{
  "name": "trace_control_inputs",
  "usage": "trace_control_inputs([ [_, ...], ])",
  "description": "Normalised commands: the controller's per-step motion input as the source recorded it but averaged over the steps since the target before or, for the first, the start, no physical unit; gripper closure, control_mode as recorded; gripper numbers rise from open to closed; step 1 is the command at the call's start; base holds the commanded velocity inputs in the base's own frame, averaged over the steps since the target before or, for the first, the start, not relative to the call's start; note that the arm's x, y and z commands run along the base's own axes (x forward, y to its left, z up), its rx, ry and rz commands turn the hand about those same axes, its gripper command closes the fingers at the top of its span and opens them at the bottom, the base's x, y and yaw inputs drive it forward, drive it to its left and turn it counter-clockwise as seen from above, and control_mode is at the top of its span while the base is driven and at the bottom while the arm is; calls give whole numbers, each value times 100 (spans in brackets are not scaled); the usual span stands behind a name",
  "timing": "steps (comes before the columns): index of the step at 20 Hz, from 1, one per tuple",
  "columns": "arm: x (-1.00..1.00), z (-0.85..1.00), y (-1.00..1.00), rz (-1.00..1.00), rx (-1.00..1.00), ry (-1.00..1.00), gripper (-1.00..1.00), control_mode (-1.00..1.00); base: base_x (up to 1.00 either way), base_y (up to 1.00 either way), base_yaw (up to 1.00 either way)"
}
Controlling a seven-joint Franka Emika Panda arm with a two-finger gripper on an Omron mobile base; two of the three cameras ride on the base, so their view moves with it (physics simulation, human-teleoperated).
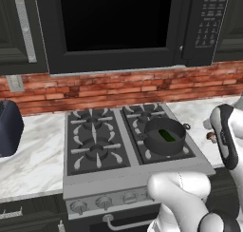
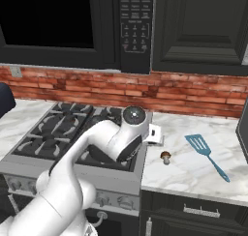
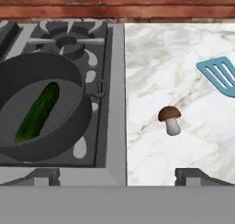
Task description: Put the mushroom and cucumber in the pot. Retrieve the spatula and lightly stir the vegetables in the pot.
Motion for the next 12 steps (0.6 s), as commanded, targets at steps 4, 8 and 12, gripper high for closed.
trace_control_inputs([
  [4, -2, 0, -82, 0, 0, -3, -100, -100, 0, 0, 0],
  [8, 2, -1, -72, 0, 0, 0, -100, -100, 0, 0, 0],
  [12, 43, -26, -30, 0, 0, 22, -100, -100, 0, 0, 0],
])
